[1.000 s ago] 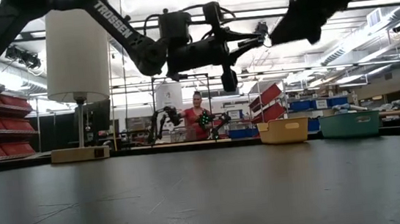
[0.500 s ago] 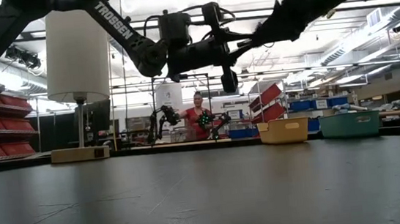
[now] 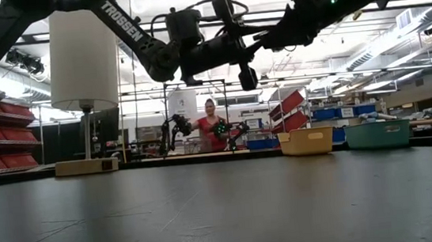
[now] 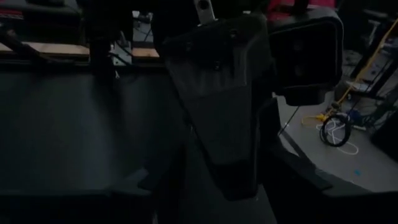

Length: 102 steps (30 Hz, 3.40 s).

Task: Sort batteries
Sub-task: Put the top silver battery into the blue bin

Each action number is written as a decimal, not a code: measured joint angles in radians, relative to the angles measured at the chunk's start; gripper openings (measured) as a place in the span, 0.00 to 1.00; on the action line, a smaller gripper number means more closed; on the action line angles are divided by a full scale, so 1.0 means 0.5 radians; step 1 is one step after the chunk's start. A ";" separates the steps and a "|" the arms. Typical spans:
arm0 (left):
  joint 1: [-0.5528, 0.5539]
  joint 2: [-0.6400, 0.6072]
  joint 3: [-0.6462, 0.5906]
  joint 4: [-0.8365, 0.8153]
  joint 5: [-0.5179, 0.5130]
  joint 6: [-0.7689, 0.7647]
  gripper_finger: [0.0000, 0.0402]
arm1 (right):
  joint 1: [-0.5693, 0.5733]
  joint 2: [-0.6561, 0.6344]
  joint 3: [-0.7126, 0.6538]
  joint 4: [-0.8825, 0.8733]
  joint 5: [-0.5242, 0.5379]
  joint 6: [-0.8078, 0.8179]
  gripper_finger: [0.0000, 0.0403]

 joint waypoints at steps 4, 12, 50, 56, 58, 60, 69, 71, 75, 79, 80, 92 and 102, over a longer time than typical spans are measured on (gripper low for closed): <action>-0.005 0.002 0.000 -0.007 0.008 -0.009 0.13 | -0.001 0.000 0.003 0.108 -0.018 -0.092 0.50; -0.005 0.007 -0.001 -0.019 0.009 -0.016 0.13 | -0.001 -0.002 0.003 0.112 -0.031 -0.240 0.50; -0.036 0.007 -0.001 0.083 0.011 -0.119 0.48 | -0.036 -0.004 0.005 0.042 -0.028 -0.554 0.19; -0.015 0.007 -0.001 0.060 -0.011 -0.112 0.56 | -0.038 -0.065 0.008 -0.109 -0.025 -0.533 0.09; -0.005 0.007 -0.001 0.060 0.001 -0.110 0.56 | -0.044 -0.088 0.009 -0.158 -0.008 -0.484 0.08; -0.005 0.007 -0.002 0.049 -0.005 -0.100 0.56 | -0.048 -0.103 0.012 -0.216 -0.007 -0.449 0.08; 0.000 0.007 -0.003 -0.048 -0.030 -0.051 0.55 | -0.046 -0.151 0.001 -0.322 0.026 -0.441 0.15; 0.008 0.002 -0.001 -0.090 -0.047 -0.033 0.55 | -0.053 -0.157 0.001 -0.322 0.033 -0.441 0.12; 0.016 0.002 -0.001 -0.157 -0.120 0.021 0.55 | -0.063 -0.153 0.001 -0.372 0.050 -0.433 0.11; 0.028 0.000 0.000 -0.441 -0.193 0.187 0.55 | -0.071 -0.149 -0.002 -0.520 0.054 -0.281 0.13; 0.030 0.000 0.000 -0.530 -0.209 0.240 0.55 | -0.075 -0.149 -0.002 -0.556 0.054 -0.239 0.13; 0.022 -0.031 0.001 -1.260 -0.828 0.741 0.55 | -0.117 -0.149 -0.001 -0.752 0.030 -0.025 0.13; 0.019 -0.213 0.000 -1.761 -1.280 0.981 0.53 | -0.138 -0.150 0.000 -0.753 0.000 0.063 0.13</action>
